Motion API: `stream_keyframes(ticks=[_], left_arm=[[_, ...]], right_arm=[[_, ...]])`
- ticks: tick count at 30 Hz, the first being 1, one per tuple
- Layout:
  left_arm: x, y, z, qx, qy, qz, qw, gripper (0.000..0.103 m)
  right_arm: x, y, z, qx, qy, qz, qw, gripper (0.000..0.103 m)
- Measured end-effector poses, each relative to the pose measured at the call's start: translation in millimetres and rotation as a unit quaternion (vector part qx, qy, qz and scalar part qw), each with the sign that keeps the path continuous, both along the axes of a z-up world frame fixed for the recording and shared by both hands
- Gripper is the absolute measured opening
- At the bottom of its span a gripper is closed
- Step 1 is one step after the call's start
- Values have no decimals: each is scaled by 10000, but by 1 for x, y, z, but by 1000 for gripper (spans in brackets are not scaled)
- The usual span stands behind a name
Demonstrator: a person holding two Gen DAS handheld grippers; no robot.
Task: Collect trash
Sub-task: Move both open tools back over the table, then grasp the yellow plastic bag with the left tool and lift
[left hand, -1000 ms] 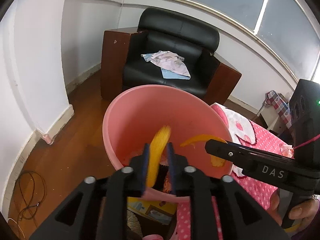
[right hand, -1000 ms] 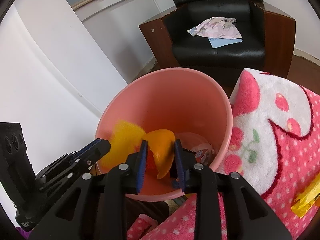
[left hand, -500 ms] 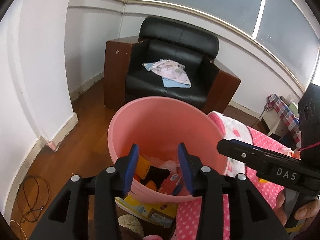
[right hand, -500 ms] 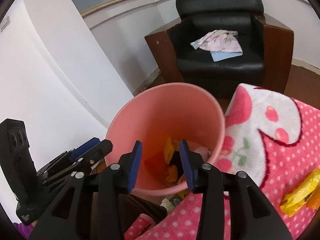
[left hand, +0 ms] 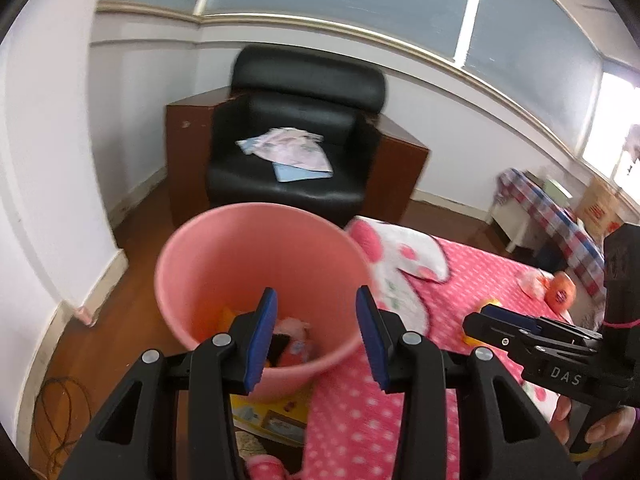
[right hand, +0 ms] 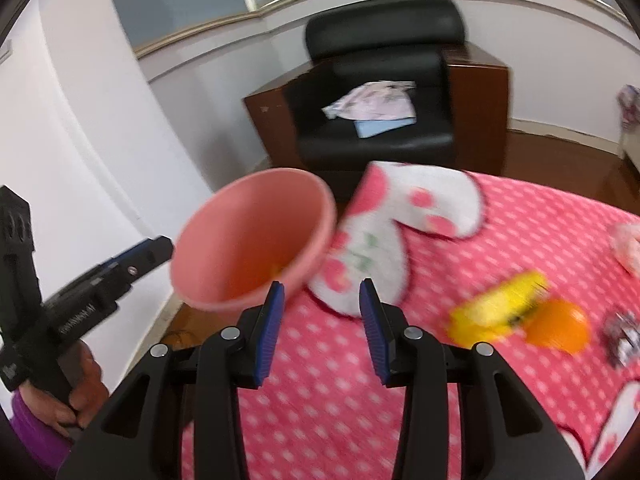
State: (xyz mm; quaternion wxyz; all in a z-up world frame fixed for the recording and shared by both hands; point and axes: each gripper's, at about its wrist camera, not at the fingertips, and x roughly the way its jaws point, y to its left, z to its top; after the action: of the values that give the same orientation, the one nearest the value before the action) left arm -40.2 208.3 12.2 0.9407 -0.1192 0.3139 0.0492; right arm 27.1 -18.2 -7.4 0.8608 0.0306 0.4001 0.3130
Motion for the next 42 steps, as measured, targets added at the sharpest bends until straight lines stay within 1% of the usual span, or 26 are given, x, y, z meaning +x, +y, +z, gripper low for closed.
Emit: stream_keyframes(ticks=[4,6,11,16,21,24,27,34,36,39,40,41,42], left_arm=[[0,-33,1,104,6,-373,9993,40],[3,-46,0,127,23,-542,9984,40],[14,-87,-8,235,177,-988,9947,40],[29,-118,-17,361,375,-1309,9900,40],[46,-143,-28,405,597,-1574,9849,40],[60,-157,-35,513,723,-1765,9803,40],[73,-170,-38,654,735,-1987,9751,40],[108,-191,-47,893,816,-2274,9663,41],[119,-194,-53,912,895,-2358,9634,43],[131,-199,-62,895,1022,-2498,9587,45],[134,-200,-65,925,1048,-2518,9576,45],[137,-202,-68,963,1080,-2535,9564,45],[140,-203,-72,982,1126,-2574,9547,45]], right_arm=[[-8,-40,-8,-58,102,-382,9992,40],[-14,-69,-13,-114,103,-659,9977,40],[-23,-120,-25,-145,171,-1033,9944,40],[-27,-162,-40,-55,343,-1220,9919,40],[-26,-186,-49,52,393,-1286,9909,40],[-21,-194,-51,170,439,-1268,9908,40],[-16,-195,-50,255,441,-1137,9922,40],[1,-184,-51,272,497,-764,9955,40],[9,-181,-52,264,560,-643,9960,40],[21,-176,-51,184,528,-527,9970,40],[24,-175,-51,173,518,-500,9973,41],[29,-174,-50,149,498,-476,9975,50],[33,-173,-49,138,471,-457,9977,56]])
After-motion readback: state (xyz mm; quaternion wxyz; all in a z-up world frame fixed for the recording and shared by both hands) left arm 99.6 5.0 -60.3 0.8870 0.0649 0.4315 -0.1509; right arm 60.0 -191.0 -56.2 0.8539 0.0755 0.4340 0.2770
